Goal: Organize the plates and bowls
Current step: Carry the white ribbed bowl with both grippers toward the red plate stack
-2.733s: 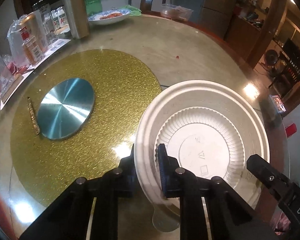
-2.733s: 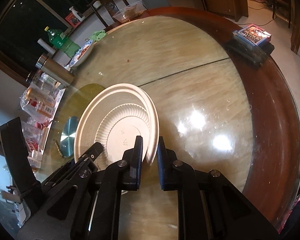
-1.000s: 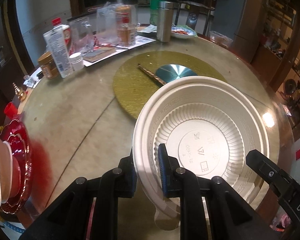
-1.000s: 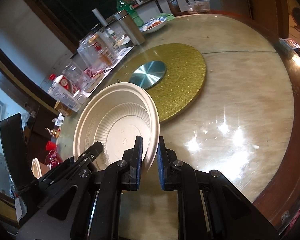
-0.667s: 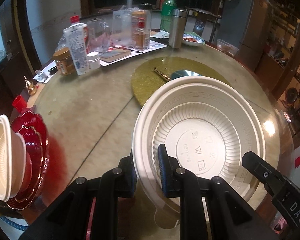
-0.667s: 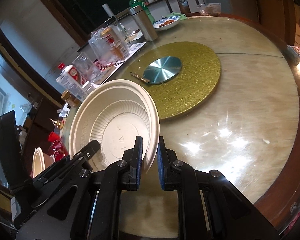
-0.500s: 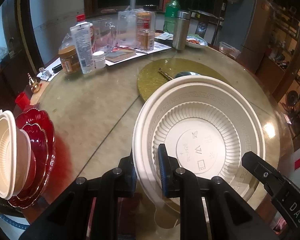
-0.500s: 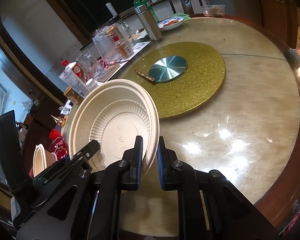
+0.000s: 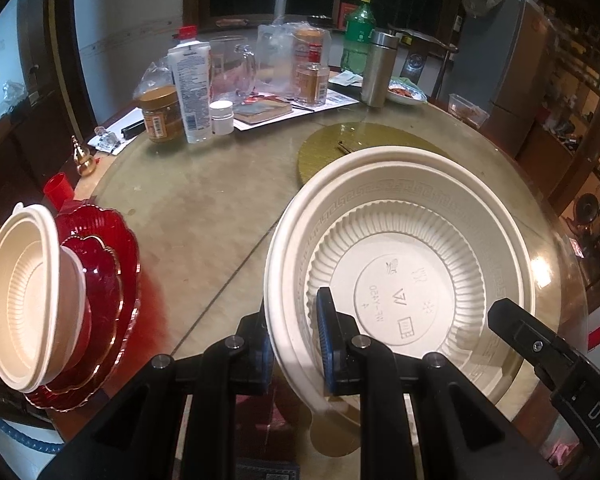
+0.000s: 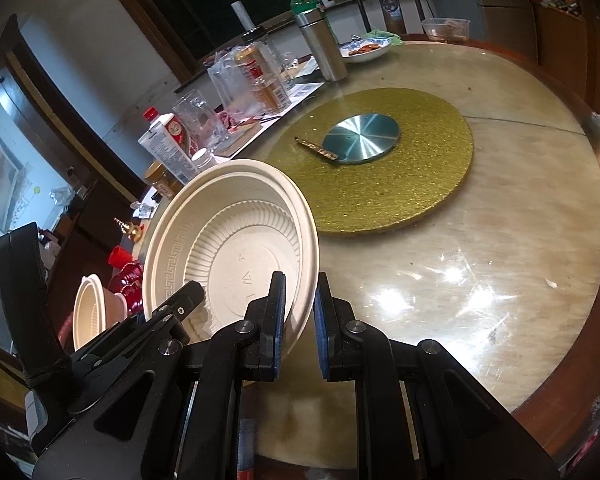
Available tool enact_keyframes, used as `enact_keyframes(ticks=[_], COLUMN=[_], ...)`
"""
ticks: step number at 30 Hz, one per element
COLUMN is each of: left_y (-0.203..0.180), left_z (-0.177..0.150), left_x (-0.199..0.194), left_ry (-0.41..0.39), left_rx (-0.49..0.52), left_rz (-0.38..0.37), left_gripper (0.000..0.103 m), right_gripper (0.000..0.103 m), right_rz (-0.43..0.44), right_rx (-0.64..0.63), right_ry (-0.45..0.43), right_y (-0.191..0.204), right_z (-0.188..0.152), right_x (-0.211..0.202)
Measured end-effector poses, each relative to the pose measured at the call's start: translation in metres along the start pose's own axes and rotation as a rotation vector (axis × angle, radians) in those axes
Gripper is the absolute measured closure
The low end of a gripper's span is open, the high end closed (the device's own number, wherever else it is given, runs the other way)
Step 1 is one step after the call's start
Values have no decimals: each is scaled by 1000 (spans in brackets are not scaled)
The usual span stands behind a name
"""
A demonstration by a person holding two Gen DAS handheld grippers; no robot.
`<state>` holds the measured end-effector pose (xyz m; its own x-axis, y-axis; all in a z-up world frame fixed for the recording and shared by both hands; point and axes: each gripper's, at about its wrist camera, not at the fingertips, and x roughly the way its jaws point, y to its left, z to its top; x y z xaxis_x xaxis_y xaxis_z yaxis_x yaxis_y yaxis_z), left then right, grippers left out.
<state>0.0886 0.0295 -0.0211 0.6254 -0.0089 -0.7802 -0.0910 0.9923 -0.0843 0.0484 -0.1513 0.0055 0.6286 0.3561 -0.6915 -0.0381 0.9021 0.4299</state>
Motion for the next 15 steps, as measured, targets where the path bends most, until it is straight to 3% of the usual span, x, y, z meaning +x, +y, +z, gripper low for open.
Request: enact_keyframes(ticks=[15], left_y=[38], left_z=[0], left_x=[-25], left_ry=[-47], left_rx=[-65], left_rz=[21], left_gripper=[85], right_gripper=[90], right_rz=[55], right_rx=[-70], right_ry=[5], right_y=[41], right_z=[-5], right_x=[3])
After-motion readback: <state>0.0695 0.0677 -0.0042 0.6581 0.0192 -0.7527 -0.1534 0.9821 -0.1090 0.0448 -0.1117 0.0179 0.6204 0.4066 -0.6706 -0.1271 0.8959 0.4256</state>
